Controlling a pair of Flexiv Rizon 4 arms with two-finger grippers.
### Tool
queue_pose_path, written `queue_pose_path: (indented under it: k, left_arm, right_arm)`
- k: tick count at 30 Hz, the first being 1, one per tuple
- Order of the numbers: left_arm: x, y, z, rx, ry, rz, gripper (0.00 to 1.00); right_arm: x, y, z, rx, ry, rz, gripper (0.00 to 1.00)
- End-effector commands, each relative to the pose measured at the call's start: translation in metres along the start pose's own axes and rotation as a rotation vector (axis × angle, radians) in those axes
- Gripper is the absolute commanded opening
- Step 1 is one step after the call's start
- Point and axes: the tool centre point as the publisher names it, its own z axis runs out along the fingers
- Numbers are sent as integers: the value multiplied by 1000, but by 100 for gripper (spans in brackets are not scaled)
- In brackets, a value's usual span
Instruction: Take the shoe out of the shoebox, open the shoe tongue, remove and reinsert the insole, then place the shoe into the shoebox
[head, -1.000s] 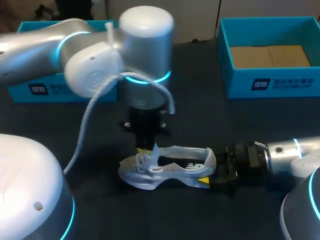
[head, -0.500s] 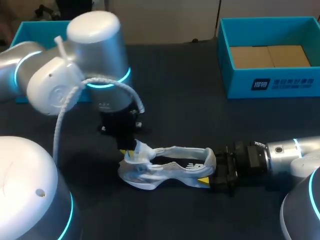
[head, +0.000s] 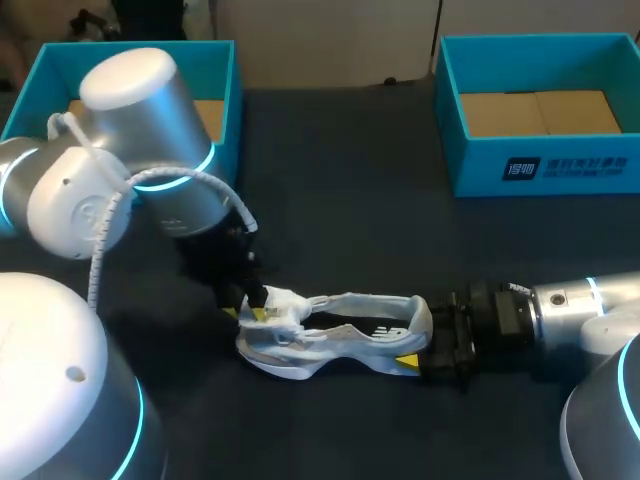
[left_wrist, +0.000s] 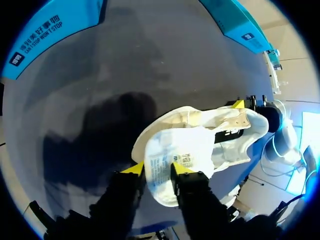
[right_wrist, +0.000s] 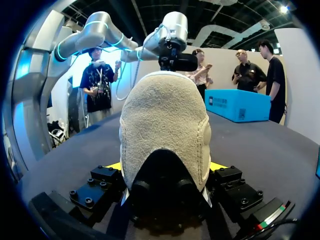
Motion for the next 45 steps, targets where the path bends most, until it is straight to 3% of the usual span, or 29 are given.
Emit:
queue_pose_path:
  k: [1,10,17,28,34,35,36,45]
  left_arm:
    - [-12,10,-10,21,30,1,42]
    - [-20,11,-33,56,17,29,47]
    - [-4,6,-64,87,16,110,42]
    - [29,-4,-92,89,-10,236,46]
    - [45,-9,-104,57,-41,369,37]
    - [48,-11,-107,34,-50,404,25]
    - [53,-12,-109,30,-64,435,0]
    - [84,-2,-117,-25,-159,875,0]
  right_arm:
    - [1,1,0,4,-1,0,0]
    - [1,1,0,4,-1,0,0]
    - [1,1,0,4,-1,0,0]
    - [1,1,0,4,-1,0,0]
    - [1,1,0,4,-1,0,0]
    - [1,1,0,4,-1,0,0]
    - [1,1,0,4,-1,0,0]
    - [1,1,0,4,-1,0,0]
